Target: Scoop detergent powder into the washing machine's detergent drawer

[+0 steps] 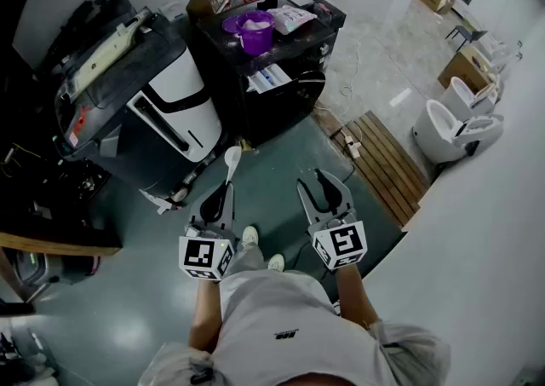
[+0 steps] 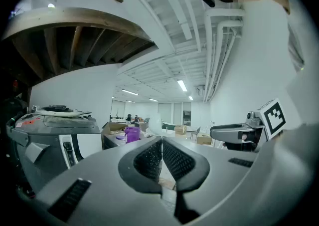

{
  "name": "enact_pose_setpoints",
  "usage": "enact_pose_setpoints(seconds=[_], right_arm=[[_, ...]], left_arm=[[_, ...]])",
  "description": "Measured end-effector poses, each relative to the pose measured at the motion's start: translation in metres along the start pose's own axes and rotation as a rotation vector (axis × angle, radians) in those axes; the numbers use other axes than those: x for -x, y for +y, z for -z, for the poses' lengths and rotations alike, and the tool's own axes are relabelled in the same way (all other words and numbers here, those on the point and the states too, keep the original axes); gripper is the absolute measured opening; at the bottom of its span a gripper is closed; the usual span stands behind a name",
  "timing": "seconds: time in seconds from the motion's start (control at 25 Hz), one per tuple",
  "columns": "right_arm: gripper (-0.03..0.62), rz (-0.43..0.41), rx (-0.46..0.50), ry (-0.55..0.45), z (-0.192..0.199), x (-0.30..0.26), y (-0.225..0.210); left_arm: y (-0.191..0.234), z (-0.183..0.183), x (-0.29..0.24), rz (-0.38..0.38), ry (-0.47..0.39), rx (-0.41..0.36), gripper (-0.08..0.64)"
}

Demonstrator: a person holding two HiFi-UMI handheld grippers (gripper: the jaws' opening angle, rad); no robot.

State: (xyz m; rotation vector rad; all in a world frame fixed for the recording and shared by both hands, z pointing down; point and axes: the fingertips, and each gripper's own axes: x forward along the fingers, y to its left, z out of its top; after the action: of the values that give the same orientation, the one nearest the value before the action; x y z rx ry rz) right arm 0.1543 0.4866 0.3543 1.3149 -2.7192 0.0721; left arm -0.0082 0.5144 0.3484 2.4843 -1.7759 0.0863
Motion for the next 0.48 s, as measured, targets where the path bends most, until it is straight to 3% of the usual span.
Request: enact_pose_setpoints(seconds=[0.48], right_arm=[[0.147, 0.0, 0.001, 0.032, 0.007, -0.053, -0.013]], left_arm=[[0.036, 0.011, -0.043, 0.014, 0.014, 0.035, 0.017]])
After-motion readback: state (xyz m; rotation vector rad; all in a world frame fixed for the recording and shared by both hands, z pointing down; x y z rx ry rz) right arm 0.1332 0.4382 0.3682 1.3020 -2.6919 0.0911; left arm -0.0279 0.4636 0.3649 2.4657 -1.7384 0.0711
